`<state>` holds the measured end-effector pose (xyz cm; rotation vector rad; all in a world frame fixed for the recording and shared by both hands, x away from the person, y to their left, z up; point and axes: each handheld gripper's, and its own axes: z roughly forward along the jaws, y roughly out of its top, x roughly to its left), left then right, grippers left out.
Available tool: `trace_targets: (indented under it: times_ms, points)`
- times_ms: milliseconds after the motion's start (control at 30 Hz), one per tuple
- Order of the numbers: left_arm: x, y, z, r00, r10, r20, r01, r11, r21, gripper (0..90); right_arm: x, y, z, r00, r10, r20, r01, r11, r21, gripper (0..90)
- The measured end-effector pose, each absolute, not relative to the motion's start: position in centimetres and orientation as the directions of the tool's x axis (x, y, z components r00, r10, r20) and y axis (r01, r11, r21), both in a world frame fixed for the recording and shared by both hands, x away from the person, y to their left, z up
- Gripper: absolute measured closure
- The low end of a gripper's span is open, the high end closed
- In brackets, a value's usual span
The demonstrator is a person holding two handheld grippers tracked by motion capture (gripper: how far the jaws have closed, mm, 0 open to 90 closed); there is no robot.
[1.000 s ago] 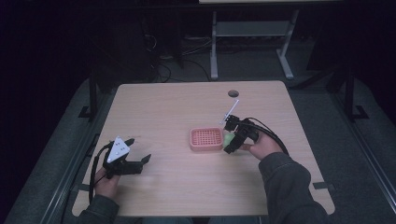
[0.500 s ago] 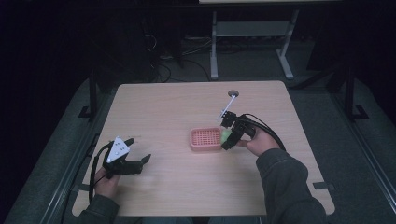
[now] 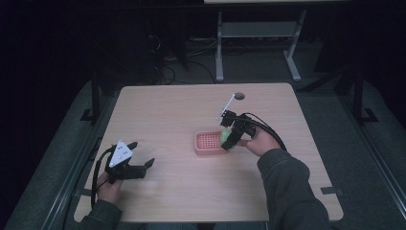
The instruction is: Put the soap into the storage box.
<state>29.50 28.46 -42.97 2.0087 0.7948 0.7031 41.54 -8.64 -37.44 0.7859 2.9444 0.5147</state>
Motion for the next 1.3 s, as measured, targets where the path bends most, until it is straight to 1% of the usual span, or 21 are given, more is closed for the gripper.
trace_targets:
  times_ms: [767,1300]
  points:
    - [29.5,28.4,-43.0,0.640,0.748,0.177,0.269,-0.434,0.860,14.1,43.2,-5.2,-38.7,-0.880,0.473,0.037,0.459,0.829,0.320,25.9]
    - [29.6,28.3,-43.0,0.643,0.746,0.172,0.264,-0.427,0.865,14.1,44.0,-3.7,-39.2,-0.881,0.472,0.038,0.459,0.832,0.312,25.9]
